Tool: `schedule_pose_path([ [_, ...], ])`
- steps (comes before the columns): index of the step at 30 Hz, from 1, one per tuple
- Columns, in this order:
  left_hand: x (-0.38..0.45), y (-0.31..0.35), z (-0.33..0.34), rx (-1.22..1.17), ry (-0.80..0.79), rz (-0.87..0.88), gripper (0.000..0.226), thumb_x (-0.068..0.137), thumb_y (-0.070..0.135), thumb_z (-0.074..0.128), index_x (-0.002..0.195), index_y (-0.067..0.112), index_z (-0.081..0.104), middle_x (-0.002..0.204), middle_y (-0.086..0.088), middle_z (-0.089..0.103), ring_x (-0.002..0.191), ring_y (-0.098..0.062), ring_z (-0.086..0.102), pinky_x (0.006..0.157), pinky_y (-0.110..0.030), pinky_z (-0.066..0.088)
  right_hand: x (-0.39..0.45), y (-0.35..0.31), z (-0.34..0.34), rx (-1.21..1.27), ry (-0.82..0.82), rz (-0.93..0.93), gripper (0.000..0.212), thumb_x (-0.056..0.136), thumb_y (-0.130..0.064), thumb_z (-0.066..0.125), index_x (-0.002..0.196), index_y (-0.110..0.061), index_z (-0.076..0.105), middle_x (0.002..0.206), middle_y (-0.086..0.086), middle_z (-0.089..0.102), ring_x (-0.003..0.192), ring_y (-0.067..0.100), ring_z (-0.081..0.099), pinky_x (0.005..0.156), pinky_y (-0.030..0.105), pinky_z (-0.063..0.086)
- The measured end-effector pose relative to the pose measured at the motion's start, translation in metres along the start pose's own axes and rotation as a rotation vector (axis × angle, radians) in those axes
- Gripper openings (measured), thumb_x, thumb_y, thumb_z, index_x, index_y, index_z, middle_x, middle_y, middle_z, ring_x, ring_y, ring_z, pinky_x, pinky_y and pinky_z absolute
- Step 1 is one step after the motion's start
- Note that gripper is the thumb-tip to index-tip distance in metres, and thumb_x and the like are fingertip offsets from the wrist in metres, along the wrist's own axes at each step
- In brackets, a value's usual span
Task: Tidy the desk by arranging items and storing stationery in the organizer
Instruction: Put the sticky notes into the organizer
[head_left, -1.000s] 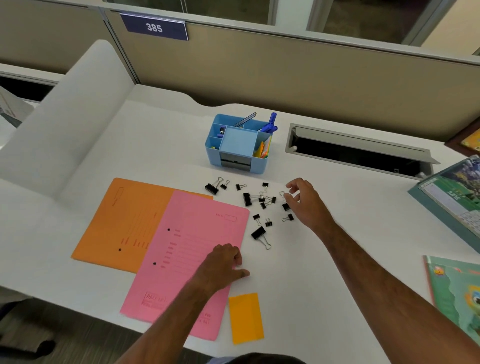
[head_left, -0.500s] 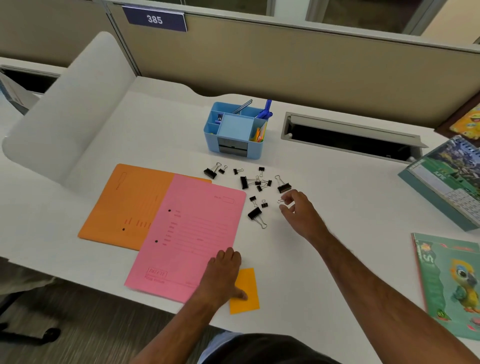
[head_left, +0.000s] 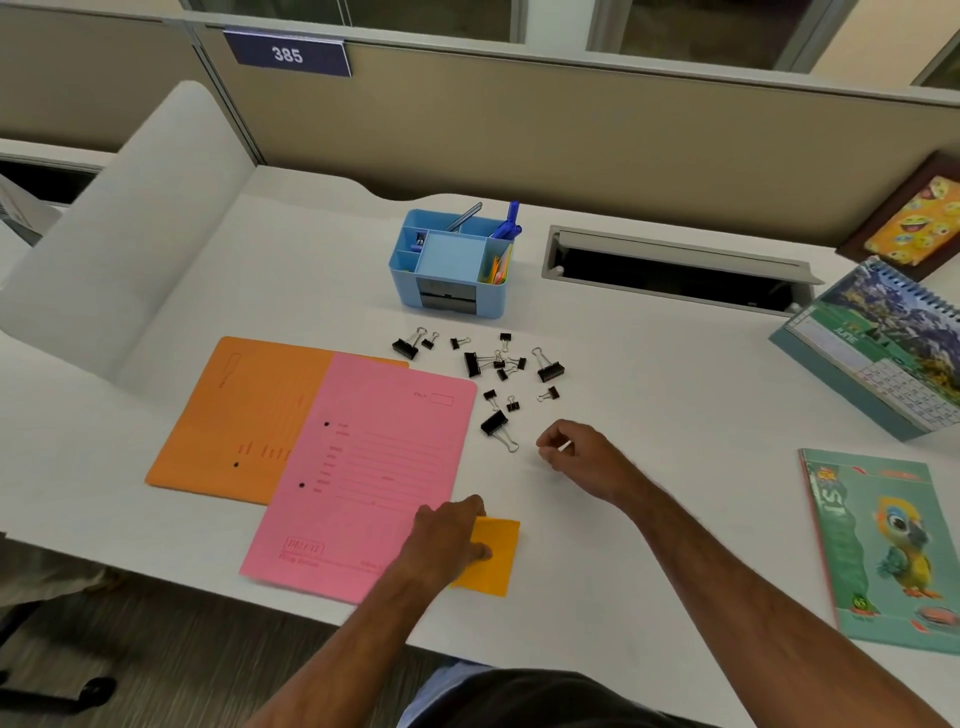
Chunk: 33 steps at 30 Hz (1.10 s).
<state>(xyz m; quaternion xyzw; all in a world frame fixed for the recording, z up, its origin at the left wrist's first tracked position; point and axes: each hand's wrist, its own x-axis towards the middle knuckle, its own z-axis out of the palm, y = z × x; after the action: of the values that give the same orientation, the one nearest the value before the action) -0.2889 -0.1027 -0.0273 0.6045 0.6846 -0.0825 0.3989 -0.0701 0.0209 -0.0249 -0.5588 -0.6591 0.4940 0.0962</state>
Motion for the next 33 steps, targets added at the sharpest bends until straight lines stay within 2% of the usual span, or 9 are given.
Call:
schedule_pose_path([
  [3,0.006,0.003,-0.013,-0.198,0.026,0.008,0.034,0.084,0.049,0.072,0.106,0.035,0.05,0.109,-0.003,0.064,0.097,-0.029,0.061,0.082,-0.043,0.054,-0.004,-0.004,0.001,0.096,-0.093,0.008,0.009,0.097,-0.024,0.066,0.103,-0.02,0.069,0.097,-0.001,0.074,0.079,0.01,0.068,0.073,0.027,0.054],
  [6,0.012,0.012,-0.033,-0.4,0.093,0.038,0.029,0.087,0.04,0.077,0.098,0.024,0.056,0.094,0.0,0.061,0.08,-0.018,0.059,0.064,-0.032,0.044,-0.008,-0.013,0.001,0.169,-0.151,0.037,0.019,0.102,-0.034,0.058,0.105,-0.018,0.069,0.099,-0.003,0.077,0.084,0.01,0.07,0.069,0.023,0.049],
  [11,0.022,0.031,-0.064,-0.823,0.218,0.035,0.026,0.096,0.033,0.071,0.109,0.012,0.062,0.104,-0.011,0.069,0.091,-0.023,0.065,0.073,-0.032,0.048,-0.005,-0.025,0.0,0.297,-0.147,0.055,0.037,0.094,-0.051,0.063,0.112,-0.019,0.067,0.1,0.002,0.075,0.09,0.013,0.069,0.07,0.029,0.053],
  [13,0.027,0.037,-0.072,-0.924,0.247,0.025,0.023,0.1,0.034,0.066,0.112,0.015,0.062,0.109,-0.008,0.071,0.101,-0.025,0.068,0.08,-0.036,0.052,-0.001,-0.031,-0.002,0.332,-0.103,0.017,0.029,0.094,-0.04,0.069,0.115,-0.019,0.064,0.1,0.004,0.076,0.09,0.015,0.071,0.069,0.031,0.055],
  [15,0.032,0.043,-0.08,-0.988,0.266,0.031,0.022,0.103,0.034,0.061,0.116,0.018,0.061,0.112,-0.005,0.071,0.103,-0.021,0.069,0.078,-0.033,0.053,0.005,-0.04,-0.006,0.35,-0.029,-0.014,0.024,0.094,-0.03,0.072,0.113,-0.021,0.062,0.1,0.004,0.075,0.088,0.018,0.071,0.069,0.031,0.057],
  [19,0.048,0.049,-0.091,-1.089,0.305,0.016,0.027,0.105,0.034,0.056,0.127,0.018,0.059,0.117,-0.004,0.071,0.101,-0.018,0.07,0.076,-0.029,0.053,0.02,-0.058,-0.017,0.336,0.109,-0.027,0.034,0.091,-0.027,0.076,0.116,-0.021,0.054,0.099,0.005,0.073,0.083,0.018,0.07,0.063,0.024,0.055],
  [24,0.065,0.049,-0.104,-1.197,0.371,-0.018,0.029,0.106,0.029,0.057,0.131,0.016,0.06,0.12,-0.005,0.071,0.103,-0.021,0.072,0.08,-0.032,0.06,0.037,-0.072,-0.031,0.406,0.187,-0.022,0.037,0.092,-0.019,0.074,0.115,-0.016,0.045,0.096,0.01,0.072,0.073,0.013,0.07,0.063,0.026,0.057],
  [29,0.078,0.053,-0.122,-1.271,0.404,-0.009,0.025,0.105,0.026,0.059,0.126,0.015,0.06,0.114,-0.005,0.074,0.093,-0.021,0.076,0.073,-0.029,0.059,0.052,-0.08,-0.041,0.455,0.226,-0.049,0.032,0.09,-0.013,0.076,0.111,-0.011,0.051,0.084,0.009,0.076,0.065,0.008,0.068,0.062,0.027,0.055],
  [33,0.087,0.051,-0.134,-1.375,0.423,-0.013,0.017,0.102,0.024,0.063,0.117,0.014,0.062,0.109,-0.006,0.075,0.089,-0.019,0.077,0.078,-0.037,0.055,0.072,-0.085,-0.055,0.455,0.32,-0.082,0.013,0.089,-0.007,0.075,0.099,-0.005,0.067,0.087,0.012,0.075,0.07,0.011,0.069,0.06,0.021,0.053],
])
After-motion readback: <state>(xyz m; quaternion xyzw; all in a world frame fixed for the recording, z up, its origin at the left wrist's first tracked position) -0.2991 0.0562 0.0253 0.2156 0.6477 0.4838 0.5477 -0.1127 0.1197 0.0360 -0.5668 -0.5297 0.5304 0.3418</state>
